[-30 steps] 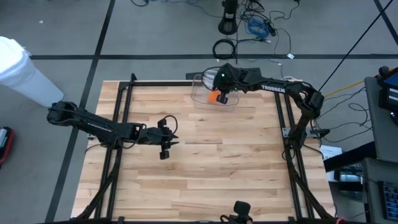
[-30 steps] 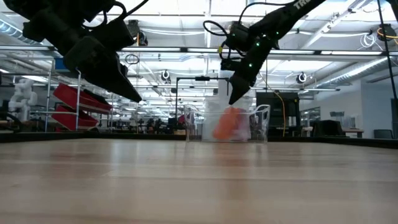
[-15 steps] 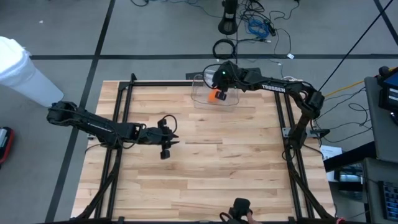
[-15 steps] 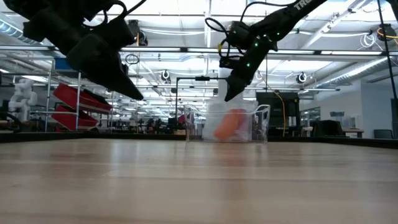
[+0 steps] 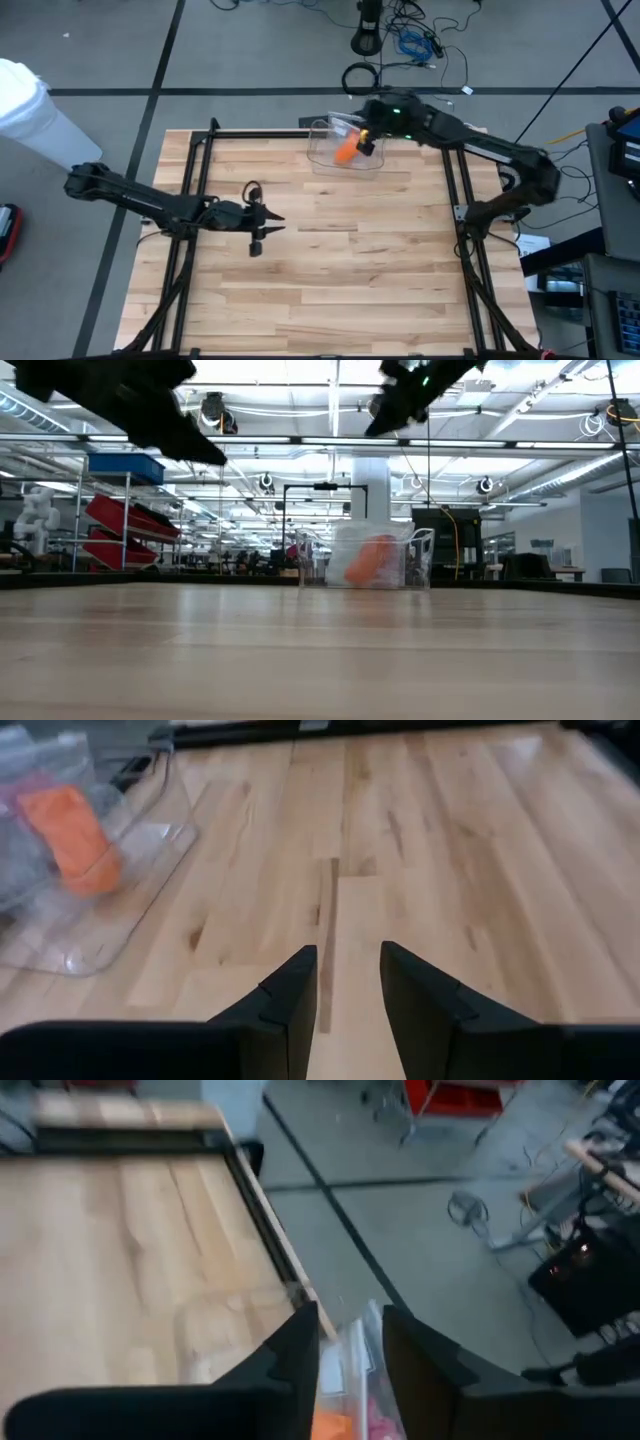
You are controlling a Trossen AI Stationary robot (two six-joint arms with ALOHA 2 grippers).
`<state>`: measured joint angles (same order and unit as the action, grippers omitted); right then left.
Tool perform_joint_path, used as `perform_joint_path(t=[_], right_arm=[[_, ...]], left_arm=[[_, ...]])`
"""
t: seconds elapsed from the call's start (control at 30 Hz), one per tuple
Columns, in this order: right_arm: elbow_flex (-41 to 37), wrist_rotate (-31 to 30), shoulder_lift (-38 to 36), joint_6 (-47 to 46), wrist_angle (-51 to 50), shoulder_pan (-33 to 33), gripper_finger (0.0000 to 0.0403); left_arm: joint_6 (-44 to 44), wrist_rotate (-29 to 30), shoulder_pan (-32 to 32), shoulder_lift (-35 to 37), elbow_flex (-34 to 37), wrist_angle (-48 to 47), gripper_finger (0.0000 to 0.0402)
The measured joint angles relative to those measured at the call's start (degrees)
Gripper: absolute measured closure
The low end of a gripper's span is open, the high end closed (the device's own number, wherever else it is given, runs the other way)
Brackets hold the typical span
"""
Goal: Roll bandage
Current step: Return to Home Position
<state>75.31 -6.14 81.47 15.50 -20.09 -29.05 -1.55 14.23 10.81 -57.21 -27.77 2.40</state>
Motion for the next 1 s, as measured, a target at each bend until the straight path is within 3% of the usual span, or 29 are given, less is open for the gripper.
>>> perform_joint_path(t=[0.23, 0.37, 0.53, 0.7, 1.0], right_arm=[[-6.08, 0.05, -14.73, -6.71, 0.17, 7.36, 0.0359], [-16.99, 0.01, -24.25, -10.68, 5.49, 12.97, 0.0396], [-34.38, 0.05, -34.19, -17.13, 23.53, 21.04, 0.04], [-45.66, -0.04, -37.58, -17.95, 36.99, 25.01, 0.0402], [-51.57, -1.08, -38.79, -18.1, 38.74, 25.41, 0.0403]], left_arm=[[0.49, 3.65, 3.51, 8.02, 0.0, -4.45, 0.0283], [4.91, 7.57, 4.83, 11.47, 0.0, -5.26, 0.0283], [8.21, 12.05, 4.91, 13.3, 0.0, -5.22, 0.0283], [9.42, 13.16, 4.83, 13.21, 0.0, -3.82, 0.0283], [7.25, 13.26, 2.99, 14.36, 0.0, -3.99, 0.0283]])
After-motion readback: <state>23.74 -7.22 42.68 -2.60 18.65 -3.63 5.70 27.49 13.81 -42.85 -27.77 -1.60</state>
